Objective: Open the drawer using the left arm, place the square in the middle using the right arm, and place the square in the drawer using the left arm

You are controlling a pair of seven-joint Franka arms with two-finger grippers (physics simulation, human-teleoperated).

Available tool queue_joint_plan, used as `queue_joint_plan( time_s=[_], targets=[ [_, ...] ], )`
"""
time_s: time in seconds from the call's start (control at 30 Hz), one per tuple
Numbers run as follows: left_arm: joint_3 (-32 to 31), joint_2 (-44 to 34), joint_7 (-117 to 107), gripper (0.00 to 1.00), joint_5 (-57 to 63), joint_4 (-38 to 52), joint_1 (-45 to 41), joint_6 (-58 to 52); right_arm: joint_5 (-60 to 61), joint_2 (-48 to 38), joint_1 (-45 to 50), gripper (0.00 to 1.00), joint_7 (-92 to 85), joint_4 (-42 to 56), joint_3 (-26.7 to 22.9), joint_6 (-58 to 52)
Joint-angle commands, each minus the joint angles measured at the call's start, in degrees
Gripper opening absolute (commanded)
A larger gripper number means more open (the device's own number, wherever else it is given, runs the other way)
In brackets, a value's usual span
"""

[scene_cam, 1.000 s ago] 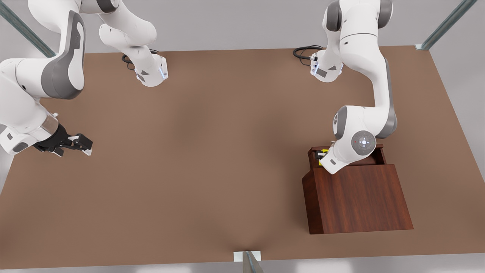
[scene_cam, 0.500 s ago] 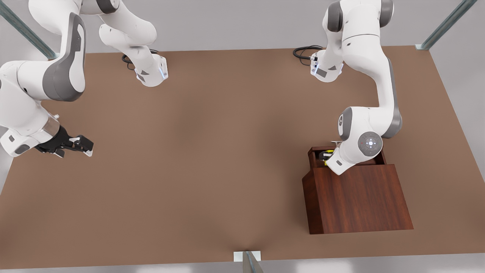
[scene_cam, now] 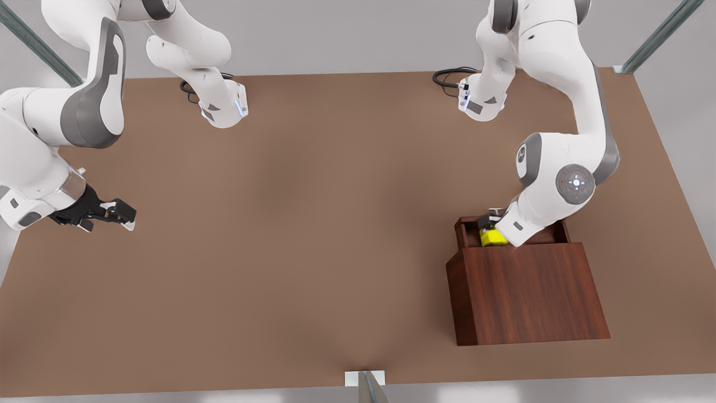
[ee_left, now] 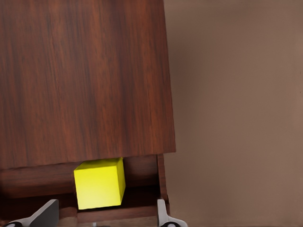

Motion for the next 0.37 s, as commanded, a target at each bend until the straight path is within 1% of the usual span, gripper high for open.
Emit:
queue_joint_plan(
  time_s=[0.0,0.03,0.07,0.13,0.17,0.2,0.33],
  targets=[
    [0.0,-0.4,0.1,1.00,1.0,0.6,0.0,-0.2,0.0,0.0,0.0,1.00,0.1,0.0,0.0,0.0],
    [-0.4,-0.6,0.2,1.00,2.3,3.5,0.1,-2.9,-0.1,0.0,0.0,1.00,0.0,0.0,0.0,-0.1],
    [-4.1,-3.7,0.5,1.00,5.7,4.0,2.9,-4.2,-0.1,0.1,-0.1,1.00,0.0,0.0,0.0,0.0],
    [-26.1,-7.7,0.3,1.00,14.6,4.0,20.9,-5.0,-0.1,0.1,0.0,1.00,0.0,0.0,0.0,0.0],
    [-33.5,-8.8,0.3,1.00,17.8,3.7,27.4,-5.0,0.0,0.1,0.0,1.00,0.0,0.0,0.0,0.0],
    [-37.9,-9.5,0.3,1.00,19.0,3.6,31.2,-5.0,0.0,0.1,0.0,1.00,0.0,0.0,0.0,0.0],
    [-38.6,-10.8,0.4,1.00,20.2,2.5,32.2,-4.8,0.0,0.1,-0.1,1.00,0.0,0.0,0.0,0.0]
  ],
)
